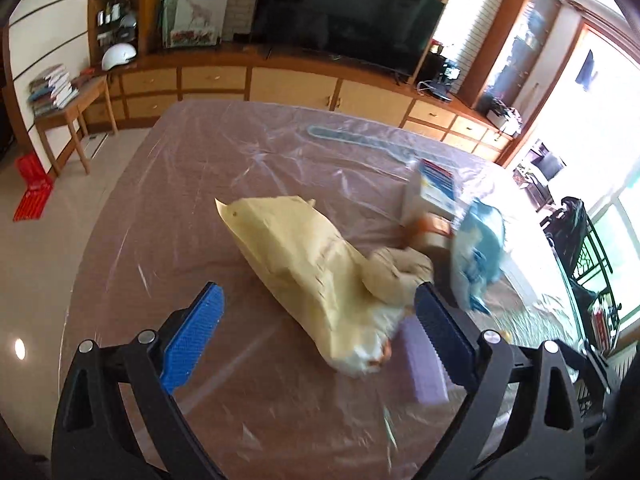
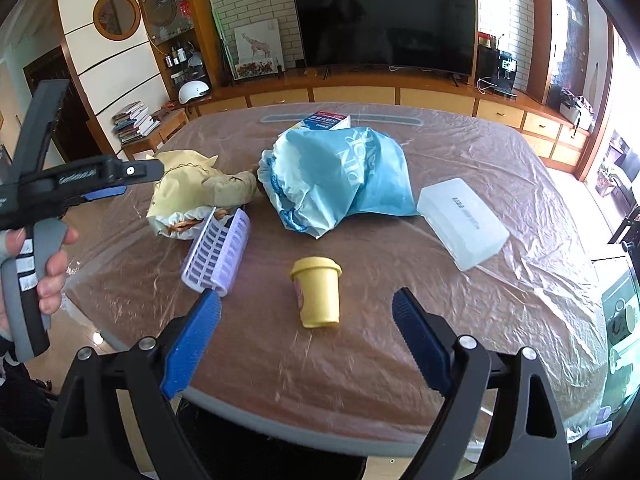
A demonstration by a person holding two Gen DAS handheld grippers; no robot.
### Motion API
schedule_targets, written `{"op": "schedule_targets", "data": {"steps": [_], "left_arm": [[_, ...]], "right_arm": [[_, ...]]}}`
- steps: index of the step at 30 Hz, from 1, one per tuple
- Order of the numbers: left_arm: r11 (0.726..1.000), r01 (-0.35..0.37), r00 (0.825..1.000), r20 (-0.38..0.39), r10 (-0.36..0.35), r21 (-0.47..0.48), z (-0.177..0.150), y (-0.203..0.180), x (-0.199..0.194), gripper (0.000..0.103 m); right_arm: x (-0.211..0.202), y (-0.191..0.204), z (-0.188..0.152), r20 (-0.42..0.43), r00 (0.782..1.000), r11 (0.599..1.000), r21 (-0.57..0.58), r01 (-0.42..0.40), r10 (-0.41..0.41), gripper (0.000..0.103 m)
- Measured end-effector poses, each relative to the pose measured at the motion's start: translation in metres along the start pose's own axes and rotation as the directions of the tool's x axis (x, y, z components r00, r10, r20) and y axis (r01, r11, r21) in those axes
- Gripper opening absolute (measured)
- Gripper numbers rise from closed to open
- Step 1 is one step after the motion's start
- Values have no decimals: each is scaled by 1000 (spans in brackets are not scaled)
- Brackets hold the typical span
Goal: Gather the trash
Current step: 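Grasp the yellow cup with the right tool while the left tool grasps the yellow envelope, then lift the cup and envelope and carry both toward the black bin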
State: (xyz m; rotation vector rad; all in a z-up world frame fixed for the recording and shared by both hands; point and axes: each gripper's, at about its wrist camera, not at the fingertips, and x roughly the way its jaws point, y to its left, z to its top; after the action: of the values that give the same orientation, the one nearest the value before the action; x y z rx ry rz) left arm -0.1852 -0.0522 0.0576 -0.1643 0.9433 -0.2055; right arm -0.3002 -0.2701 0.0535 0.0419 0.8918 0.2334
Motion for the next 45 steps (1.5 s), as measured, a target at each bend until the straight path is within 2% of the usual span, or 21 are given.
{"op": "schedule_targets", "data": {"steps": [5, 10, 13, 18, 21, 23, 25, 33, 37, 40, 42, 45], "left_arm": [[998, -29, 998, -53, 26, -58, 10, 20, 31, 97], [994, 15, 994, -104, -27, -109, 15, 30, 51, 95], [994, 27, 994, -106, -38, -102, 15, 28, 56, 84], [989, 85, 989, -112, -99, -120, 14, 29, 56, 53], [987, 103, 988, -105, -116, -122, 13, 29, 54, 44], [987, 105, 989, -95, -117, -121, 11, 30, 48, 41], [987, 107, 990, -83, -118, -122, 13, 31, 44, 40], [991, 106, 994, -15, -107, -85, 15, 30, 12, 39], [998, 61, 998, 20, -61, 8, 14, 16, -1, 39], [998, 42, 997, 65, -44, 40, 15, 9, -12, 39], [997, 4, 995, 100, -12, 81, 15, 2, -20, 39], [995, 20, 994, 105, -30, 98, 17, -5, -25, 39]], "right_arm": [[16, -2, 5, -21, 1000, 1000, 24, 8, -7, 86], [31, -7, 11, -40, 999, 999, 44, 0, 1, 83], [37, -6, 11, -65, 998, 999, 38, -1, 4, 71], [42, -4, 5, -98, 995, 1000, 28, -1, 3, 63], [46, -2, 0, -119, 993, 1000, 12, -3, 4, 51], [48, -2, -1, -129, 992, 1000, 10, -7, 8, 36], [47, -2, -2, -128, 991, 1000, 12, -20, 21, 30], [38, -12, -1, -105, 992, 996, 66, -66, 73, 30], [34, -13, -1, -96, 993, 994, 81, -67, 75, 30], [32, -12, 2, -91, 994, 996, 71, -62, 68, 30], [31, -11, 2, -90, 994, 996, 64, -61, 67, 30], [30, -9, 2, -87, 994, 996, 58, -65, 70, 30]]}}
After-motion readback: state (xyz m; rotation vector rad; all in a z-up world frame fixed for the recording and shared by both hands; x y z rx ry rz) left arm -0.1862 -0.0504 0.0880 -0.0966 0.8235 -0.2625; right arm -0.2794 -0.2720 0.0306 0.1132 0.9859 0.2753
